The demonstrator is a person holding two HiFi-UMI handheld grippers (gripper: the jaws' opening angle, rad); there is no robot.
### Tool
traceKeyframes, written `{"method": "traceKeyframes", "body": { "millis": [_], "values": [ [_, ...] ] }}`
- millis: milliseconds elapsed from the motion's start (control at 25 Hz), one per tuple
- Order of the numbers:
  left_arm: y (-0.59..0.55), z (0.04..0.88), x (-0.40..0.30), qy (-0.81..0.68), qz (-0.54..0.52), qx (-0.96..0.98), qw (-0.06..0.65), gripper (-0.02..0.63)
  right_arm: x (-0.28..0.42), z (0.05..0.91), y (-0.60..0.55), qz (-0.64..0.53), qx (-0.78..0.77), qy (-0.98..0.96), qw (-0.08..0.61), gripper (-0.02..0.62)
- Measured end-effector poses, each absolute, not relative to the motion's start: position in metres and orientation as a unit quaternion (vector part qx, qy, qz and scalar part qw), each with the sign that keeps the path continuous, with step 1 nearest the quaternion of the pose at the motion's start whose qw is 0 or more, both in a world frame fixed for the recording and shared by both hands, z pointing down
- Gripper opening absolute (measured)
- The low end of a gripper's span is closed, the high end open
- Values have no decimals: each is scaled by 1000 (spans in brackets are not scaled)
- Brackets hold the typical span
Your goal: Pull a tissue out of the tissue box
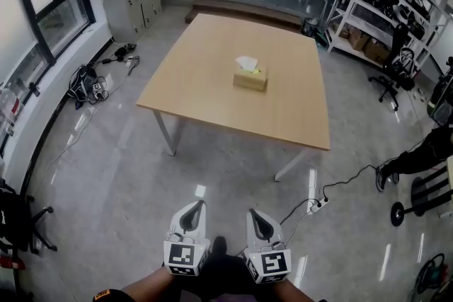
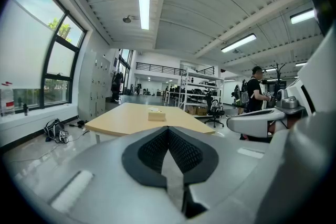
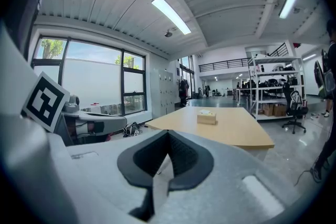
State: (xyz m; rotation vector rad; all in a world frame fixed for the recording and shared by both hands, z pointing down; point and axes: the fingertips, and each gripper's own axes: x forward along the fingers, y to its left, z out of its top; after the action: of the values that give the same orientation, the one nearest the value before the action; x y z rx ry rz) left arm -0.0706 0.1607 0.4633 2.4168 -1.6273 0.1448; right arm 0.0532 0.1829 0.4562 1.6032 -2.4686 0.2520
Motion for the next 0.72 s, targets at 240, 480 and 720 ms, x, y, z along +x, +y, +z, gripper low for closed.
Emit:
{"method": "traceKeyframes", "body": {
  "millis": [240, 480, 720],
  "values": [
    [160, 465, -73, -555, 48, 823, 111, 18, 51, 459, 182, 88, 541, -831, 94, -9],
    [156, 466, -77, -551, 46, 825, 119, 18, 49, 464, 174, 97, 546, -827, 97, -8],
    [147, 469, -84, -545, 50, 830, 114, 18, 43, 468, 167, 104, 551, -822, 102, -8]
  ]
}}
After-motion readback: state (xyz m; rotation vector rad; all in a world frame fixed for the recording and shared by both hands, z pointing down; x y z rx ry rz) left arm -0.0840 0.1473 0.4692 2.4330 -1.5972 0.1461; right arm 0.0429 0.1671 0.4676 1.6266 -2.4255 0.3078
